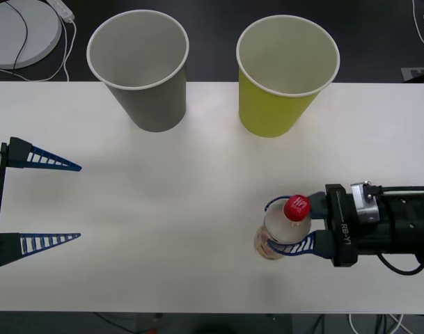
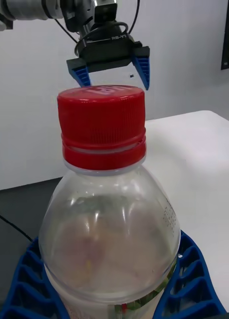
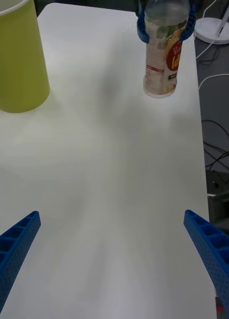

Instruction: Put the can into the green bin and the plastic bottle into the gray bin

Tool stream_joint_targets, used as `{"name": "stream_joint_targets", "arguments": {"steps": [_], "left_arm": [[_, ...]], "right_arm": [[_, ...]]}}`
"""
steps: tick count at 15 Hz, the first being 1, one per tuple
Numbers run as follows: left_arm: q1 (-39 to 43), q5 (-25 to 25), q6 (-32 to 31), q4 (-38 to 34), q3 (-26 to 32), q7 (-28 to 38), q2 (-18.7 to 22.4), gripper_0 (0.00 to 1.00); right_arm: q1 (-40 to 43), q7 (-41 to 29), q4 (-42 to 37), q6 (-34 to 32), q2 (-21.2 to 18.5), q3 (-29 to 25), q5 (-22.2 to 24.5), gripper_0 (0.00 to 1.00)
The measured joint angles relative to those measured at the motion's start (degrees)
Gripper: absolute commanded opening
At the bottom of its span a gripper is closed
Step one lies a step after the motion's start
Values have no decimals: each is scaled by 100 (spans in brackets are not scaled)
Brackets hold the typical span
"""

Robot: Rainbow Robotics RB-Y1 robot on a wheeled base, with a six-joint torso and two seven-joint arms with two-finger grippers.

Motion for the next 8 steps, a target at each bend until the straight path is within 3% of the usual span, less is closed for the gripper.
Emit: {"name": "stream_joint_targets", "arguments": {"steps": [5,8], "left_arm": [[0,0,0,0,0,0,0,100],[0,0,0,0,0,0,0,100]], "right_arm": [[325,-1060,-934,676,-326,-583,35,0],[359,-1971,-1190,722,-475,-1059,264,0]]}}
